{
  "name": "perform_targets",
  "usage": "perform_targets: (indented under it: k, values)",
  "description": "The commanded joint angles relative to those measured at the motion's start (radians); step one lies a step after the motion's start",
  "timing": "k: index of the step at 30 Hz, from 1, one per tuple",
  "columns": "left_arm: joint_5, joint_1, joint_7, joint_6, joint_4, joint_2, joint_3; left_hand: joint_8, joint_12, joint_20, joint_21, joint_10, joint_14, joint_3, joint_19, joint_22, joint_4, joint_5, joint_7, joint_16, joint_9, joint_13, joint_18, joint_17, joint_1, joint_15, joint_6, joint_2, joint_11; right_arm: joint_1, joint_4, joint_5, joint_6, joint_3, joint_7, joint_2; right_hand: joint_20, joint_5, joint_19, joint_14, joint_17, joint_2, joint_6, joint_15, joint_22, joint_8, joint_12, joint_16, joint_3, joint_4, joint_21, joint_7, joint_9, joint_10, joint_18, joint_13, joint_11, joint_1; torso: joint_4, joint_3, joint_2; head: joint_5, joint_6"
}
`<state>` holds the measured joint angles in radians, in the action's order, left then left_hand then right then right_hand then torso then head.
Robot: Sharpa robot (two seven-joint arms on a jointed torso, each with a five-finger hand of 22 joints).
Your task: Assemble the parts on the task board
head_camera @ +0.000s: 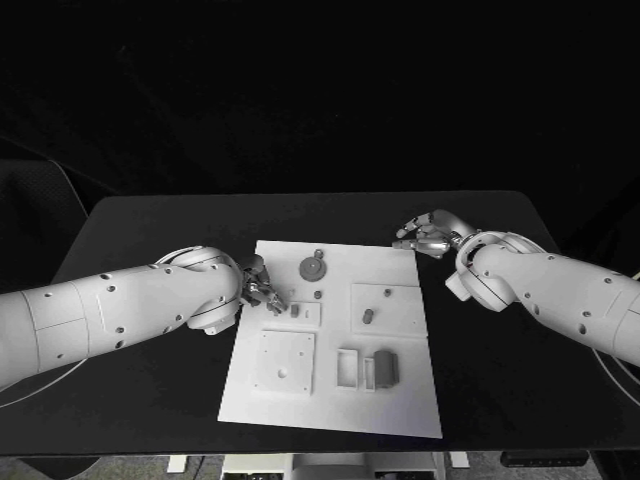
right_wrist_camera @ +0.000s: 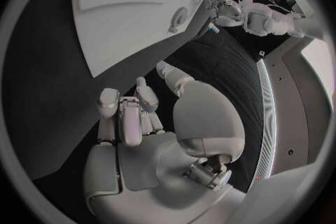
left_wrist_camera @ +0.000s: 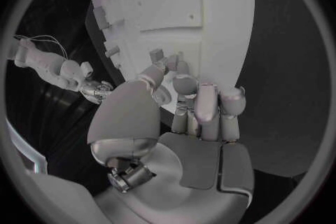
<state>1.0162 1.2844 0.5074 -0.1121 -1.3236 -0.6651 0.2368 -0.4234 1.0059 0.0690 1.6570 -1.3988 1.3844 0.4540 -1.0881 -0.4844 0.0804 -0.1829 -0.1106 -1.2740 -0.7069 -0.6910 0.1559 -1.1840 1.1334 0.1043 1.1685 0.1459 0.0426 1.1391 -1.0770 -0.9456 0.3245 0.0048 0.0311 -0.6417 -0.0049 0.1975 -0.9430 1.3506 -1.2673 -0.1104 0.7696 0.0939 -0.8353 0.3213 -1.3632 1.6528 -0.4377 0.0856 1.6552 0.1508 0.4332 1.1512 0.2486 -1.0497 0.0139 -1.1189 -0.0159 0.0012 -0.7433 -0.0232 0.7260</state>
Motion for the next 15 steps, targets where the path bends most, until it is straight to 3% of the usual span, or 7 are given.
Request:
perform_targets:
  k: [1,15]
  values:
    - [-0.008,0.001,-0.01,0.014,0.001,0.0,-0.001,-0.01,0.006,0.002,0.082,-0.002,-0.001,0.056,0.003,0.0,0.041,-0.004,0.009,-0.006,-0.003,-0.002,0.084,-0.002,0.085,0.005,0.009,-0.07,0.005,-0.001,-0.001,-0.002,-0.014,0.0,-0.007,0.001,0.0,0.004,-0.005,-0.007,0.0,0.0,0.011,0.0,0.002,0.004,0.0,0.009,-0.002,-0.003,0.057,0.019,-0.002,-0.005,0.013,0.001,0.0,0.011,0.0,0.0,0.0,0.0,0.001]
    - [-0.064,0.001,-0.014,0.03,0.007,-0.002,-0.001,-0.04,0.012,0.001,0.088,-0.009,0.003,0.096,0.001,-0.002,0.04,-0.005,0.021,-0.014,-0.022,-0.004,0.083,-0.005,0.106,0.005,0.054,-0.083,0.007,-0.003,0.001,-0.002,-0.015,0.0,-0.007,0.003,0.0,0.004,-0.005,-0.007,0.0,0.0,0.011,0.0,0.002,0.004,0.0,0.009,-0.002,-0.003,0.057,0.019,-0.002,-0.005,0.013,0.002,0.0,0.012,0.0002,0.0,0.0,-0.001,0.003]
